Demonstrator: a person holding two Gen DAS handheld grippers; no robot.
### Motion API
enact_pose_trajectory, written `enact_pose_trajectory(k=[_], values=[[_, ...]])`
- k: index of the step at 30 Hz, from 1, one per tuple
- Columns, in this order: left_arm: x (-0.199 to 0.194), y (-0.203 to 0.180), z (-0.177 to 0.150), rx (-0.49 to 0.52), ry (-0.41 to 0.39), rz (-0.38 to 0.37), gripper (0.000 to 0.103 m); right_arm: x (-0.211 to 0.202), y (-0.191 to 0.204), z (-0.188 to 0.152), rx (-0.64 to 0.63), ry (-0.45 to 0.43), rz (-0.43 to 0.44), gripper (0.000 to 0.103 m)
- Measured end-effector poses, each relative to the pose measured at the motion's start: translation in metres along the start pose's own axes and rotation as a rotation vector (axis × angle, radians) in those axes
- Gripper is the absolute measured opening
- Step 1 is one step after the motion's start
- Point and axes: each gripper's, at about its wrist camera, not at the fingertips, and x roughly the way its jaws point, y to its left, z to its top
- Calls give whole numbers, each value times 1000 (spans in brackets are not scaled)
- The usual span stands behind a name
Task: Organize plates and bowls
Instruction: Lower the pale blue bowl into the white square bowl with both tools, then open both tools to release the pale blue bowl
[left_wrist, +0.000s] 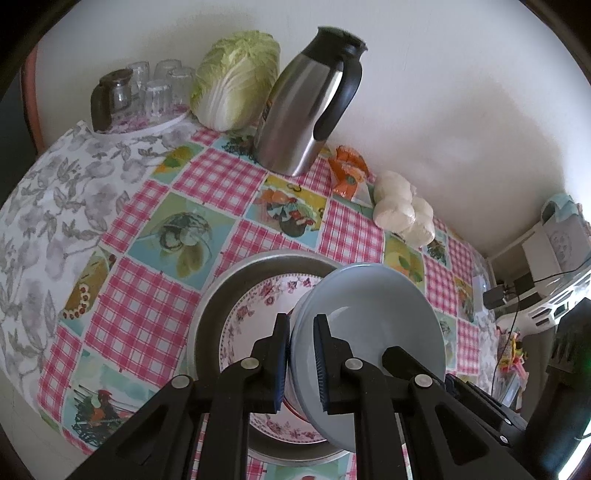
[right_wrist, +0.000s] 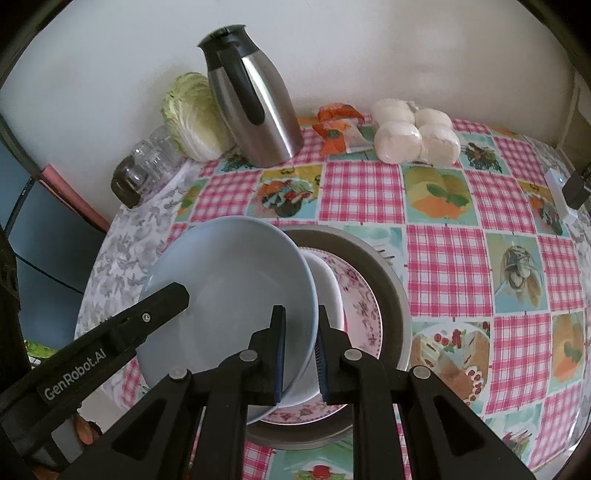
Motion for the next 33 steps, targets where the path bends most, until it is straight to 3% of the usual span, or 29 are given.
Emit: enact_pose_trajectory(k=[14, 20, 23, 33], values=[[7, -2, -1, 7, -4, 25, 15, 0, -1, 2, 2, -5, -5, 19], [5, 0, 0, 5, -18, 31, 13, -4, 0, 3, -1, -12, 15, 29], [4, 1, 1, -1, -24, 31, 9, -9, 0, 4, -5, -34, -12, 40], [2, 1, 1, -11, -25, 41, 9, -28, -16, 10, 43, -105, 33, 41]])
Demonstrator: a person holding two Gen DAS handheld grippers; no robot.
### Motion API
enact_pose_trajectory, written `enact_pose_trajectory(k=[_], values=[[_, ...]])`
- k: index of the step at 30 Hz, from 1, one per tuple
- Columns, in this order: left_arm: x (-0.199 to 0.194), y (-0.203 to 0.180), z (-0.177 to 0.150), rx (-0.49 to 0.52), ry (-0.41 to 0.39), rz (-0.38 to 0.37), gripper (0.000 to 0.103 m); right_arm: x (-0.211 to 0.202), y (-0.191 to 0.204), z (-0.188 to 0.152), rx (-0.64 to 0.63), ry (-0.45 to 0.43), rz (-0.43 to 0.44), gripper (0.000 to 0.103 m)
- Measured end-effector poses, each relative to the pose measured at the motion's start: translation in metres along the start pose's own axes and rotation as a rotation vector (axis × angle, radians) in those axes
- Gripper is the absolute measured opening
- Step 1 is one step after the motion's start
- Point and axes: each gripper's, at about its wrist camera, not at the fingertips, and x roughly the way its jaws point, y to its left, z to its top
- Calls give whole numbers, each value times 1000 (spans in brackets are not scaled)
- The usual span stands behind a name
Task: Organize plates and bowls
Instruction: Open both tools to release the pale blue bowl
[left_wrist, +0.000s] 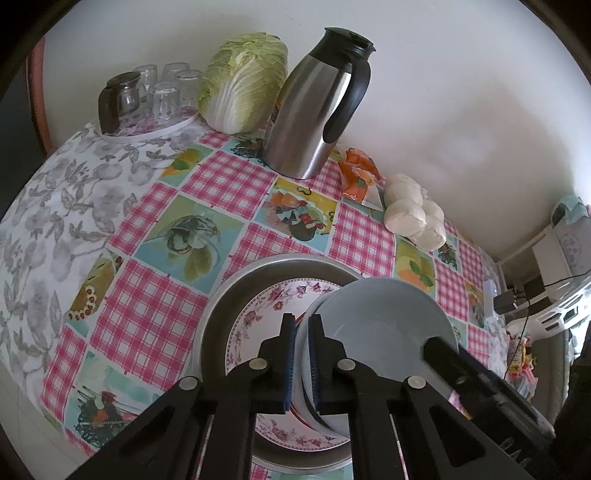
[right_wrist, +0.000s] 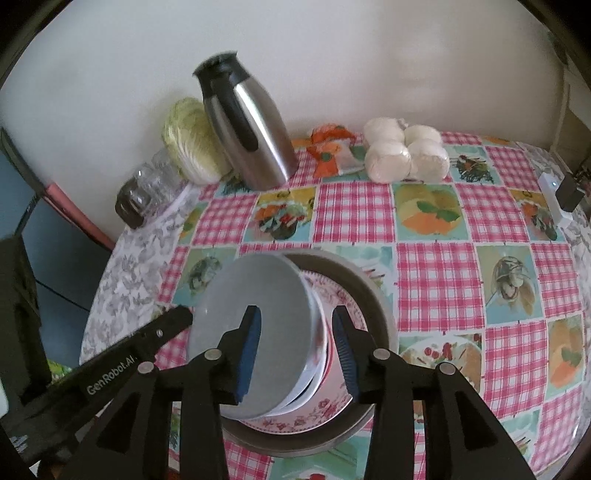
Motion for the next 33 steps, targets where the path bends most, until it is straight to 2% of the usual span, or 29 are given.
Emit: enact_pose_trajectory(k=[3, 4, 5, 9, 17, 19, 20, 21, 23, 24, 25, 26, 27, 29, 31, 33], values=[[-2, 3, 1, -14, -1, -1, 9, -5, -8, 2, 15, -22, 4, 38], [-3, 4, 1, -18, -3, -1, 9, -5, -10, 2, 15, -22, 8, 27], [-4, 4, 1, -24, -5, -2, 9, -4, -13, 2, 20, -21, 18, 22], [-6, 5, 2, -34, -5, -9, 10, 4, -21, 0, 50, -5, 76, 10], [-8, 7, 2, -55, -2, -15, 11, 13, -18, -4, 35, 26, 62, 10], [-9, 8, 2, -62, -2, -19, 14, 9, -17, -4, 20, 21, 46, 10], [-9, 9, 2, -64, -3, -20, 22, 6, -16, -4, 13, 14, 38, 10], [-10, 9, 2, -65, -4, -19, 35, 3, -15, -4, 5, 7, 30, 10], [-11, 11, 0, -66, -10, -23, 51, -2, -14, -5, -17, -4, 16, 15], [-13, 11, 0, -67, -14, -25, 56, -4, -14, -6, -19, -9, 9, 26], [-15, 12, -1, -68, -20, -26, 57, -5, -14, -7, -20, -13, 0, 41], [-16, 13, -2, -67, -23, -24, 60, -7, -15, -9, -22, -17, -9, 47], [-18, 14, -4, -65, -28, -16, 66, -8, -15, -12, -23, -20, -16, 50], [-19, 16, -6, -60, -36, -4, 71, -8, -15, -16, -27, -17, -23, 56], [-22, 19, -9, -59, -43, 0, 73, -8, -14, -21, -40, -14, -30, 69], [-23, 23, -12, -58, -49, 2, 81, -9, -11, -23, -58, -16, -40, 74]])
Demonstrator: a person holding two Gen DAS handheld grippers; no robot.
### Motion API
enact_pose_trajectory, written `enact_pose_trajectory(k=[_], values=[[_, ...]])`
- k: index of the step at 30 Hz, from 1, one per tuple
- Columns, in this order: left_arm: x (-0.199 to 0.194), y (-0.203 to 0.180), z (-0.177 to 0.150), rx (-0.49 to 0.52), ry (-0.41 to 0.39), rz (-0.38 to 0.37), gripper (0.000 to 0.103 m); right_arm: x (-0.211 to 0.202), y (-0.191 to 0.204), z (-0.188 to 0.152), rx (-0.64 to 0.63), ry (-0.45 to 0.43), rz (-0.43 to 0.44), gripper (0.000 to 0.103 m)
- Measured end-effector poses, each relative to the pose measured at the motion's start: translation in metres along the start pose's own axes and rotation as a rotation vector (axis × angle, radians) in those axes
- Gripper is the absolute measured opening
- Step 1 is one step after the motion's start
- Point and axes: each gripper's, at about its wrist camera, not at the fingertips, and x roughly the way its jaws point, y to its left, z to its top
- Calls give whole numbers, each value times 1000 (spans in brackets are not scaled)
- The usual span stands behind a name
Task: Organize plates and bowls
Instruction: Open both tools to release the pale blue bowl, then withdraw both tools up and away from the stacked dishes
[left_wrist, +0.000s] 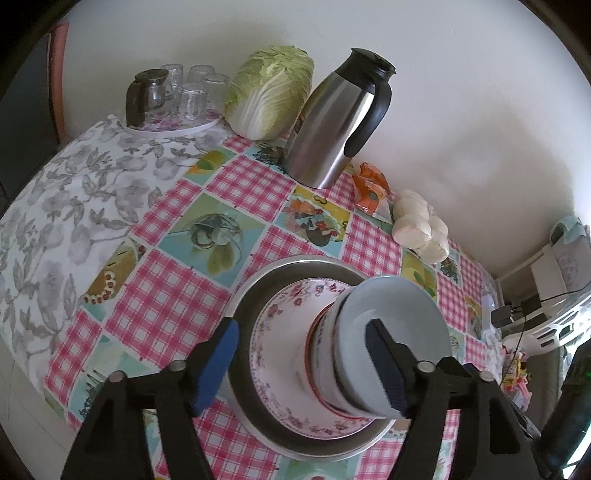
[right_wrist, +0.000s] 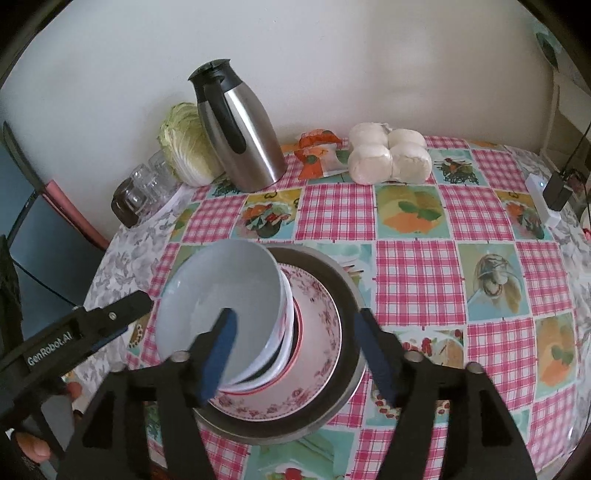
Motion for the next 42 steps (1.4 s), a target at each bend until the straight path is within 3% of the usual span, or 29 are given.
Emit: enact_pose_trajectory(k=[6, 10, 23, 32, 42], values=[[-6, 9, -10, 26, -34, 32, 103, -6, 6, -9, -34, -25, -8, 83], [-10, 14, -18, 56, -53, 46, 103, -8, 9, -16, -57, -31, -22, 96], [-12, 47, -34, 148, -48, 87, 103, -5, 13, -47, -67, -21, -65, 96], [-2, 53, -44, 319, -32, 88, 103, 17, 7, -63, -47, 66, -133, 96], [14, 43, -51, 457, -21, 51, 103, 28, 8, -68, -55, 96, -184, 96]])
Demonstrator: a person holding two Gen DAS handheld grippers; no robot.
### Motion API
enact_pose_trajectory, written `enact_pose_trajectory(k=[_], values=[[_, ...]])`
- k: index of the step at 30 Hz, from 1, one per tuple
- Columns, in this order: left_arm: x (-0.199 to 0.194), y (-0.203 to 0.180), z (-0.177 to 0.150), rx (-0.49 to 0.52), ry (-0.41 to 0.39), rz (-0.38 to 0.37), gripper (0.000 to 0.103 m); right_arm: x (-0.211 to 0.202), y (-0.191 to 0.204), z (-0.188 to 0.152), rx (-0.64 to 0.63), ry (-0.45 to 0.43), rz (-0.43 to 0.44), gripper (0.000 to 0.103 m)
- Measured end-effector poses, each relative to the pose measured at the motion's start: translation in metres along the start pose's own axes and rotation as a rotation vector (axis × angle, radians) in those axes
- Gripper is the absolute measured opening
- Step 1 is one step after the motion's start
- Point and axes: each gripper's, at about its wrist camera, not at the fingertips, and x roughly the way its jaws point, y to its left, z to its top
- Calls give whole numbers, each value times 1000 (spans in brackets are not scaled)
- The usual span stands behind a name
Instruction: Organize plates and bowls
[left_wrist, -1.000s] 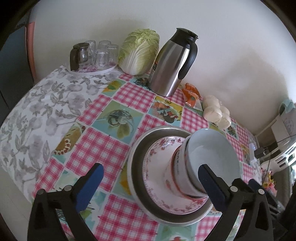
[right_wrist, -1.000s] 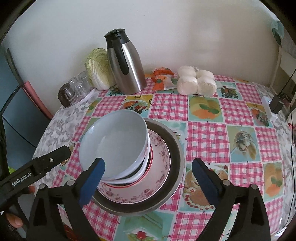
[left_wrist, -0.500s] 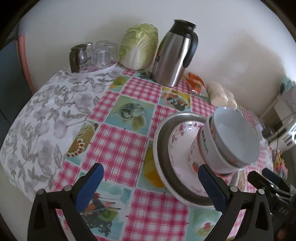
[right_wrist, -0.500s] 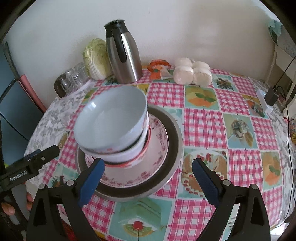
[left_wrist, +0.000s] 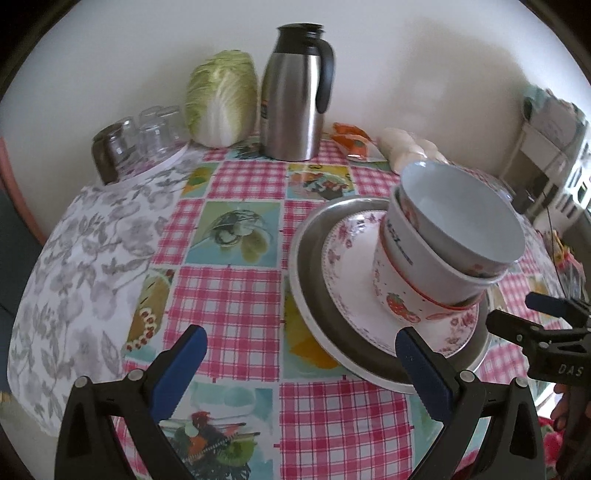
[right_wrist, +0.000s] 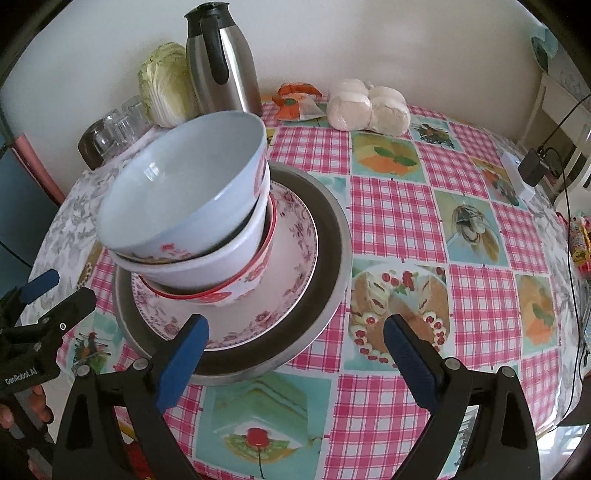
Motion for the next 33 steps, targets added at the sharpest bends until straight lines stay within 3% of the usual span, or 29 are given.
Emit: enact_pose_trajectory(k=[14, 33], values=[[12, -6, -4, 82, 14, -7, 103, 2, 5, 0, -21, 5, -22, 96], [30, 2, -7, 70, 71, 31, 103, 5, 5, -1, -26, 18, -31, 96]])
